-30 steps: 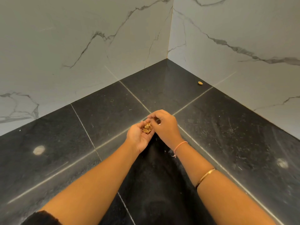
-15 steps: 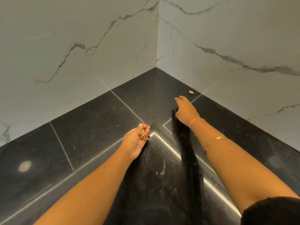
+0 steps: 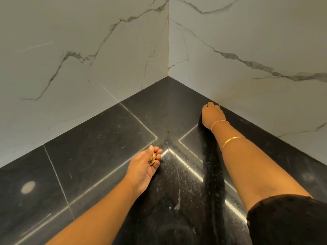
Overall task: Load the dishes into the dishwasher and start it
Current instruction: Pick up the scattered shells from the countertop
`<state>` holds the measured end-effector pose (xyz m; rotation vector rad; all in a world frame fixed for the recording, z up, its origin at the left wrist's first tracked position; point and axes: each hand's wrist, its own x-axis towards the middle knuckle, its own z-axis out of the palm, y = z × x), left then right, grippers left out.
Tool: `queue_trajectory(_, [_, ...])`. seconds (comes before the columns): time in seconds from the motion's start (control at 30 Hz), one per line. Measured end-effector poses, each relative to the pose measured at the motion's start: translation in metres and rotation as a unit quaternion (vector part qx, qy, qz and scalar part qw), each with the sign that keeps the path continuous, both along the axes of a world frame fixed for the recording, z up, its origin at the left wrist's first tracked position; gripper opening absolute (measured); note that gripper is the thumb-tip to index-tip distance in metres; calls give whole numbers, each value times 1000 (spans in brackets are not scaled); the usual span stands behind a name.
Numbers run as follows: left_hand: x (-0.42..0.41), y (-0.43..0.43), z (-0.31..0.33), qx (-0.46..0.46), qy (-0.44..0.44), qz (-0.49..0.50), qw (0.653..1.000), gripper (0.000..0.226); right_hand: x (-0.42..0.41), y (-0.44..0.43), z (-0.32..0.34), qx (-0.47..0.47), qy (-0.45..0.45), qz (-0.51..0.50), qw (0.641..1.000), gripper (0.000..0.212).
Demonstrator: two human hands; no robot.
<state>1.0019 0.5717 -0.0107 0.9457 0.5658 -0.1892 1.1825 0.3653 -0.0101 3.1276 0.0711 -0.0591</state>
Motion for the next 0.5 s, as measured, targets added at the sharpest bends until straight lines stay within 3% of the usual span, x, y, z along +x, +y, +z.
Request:
queue_trajectory(0.23, [-9, 0, 4, -27, -6, 19, 999, 19, -82, 27, 0, 39, -75, 32, 996, 22])
queue_trajectory(0.33, [-25, -2, 7, -43, -7, 39, 998, 18, -152, 47, -9, 94, -130, 88, 983, 20])
queue_trajectory(0.4, [-40, -1, 8, -60, -2, 47, 997, 18, -195, 57, -14, 140, -159, 116, 971, 33])
queue_trajectory(0.5, [-75, 1, 9, -97, 21, 49, 994, 19, -250, 66, -18, 228, -144, 111, 957, 31])
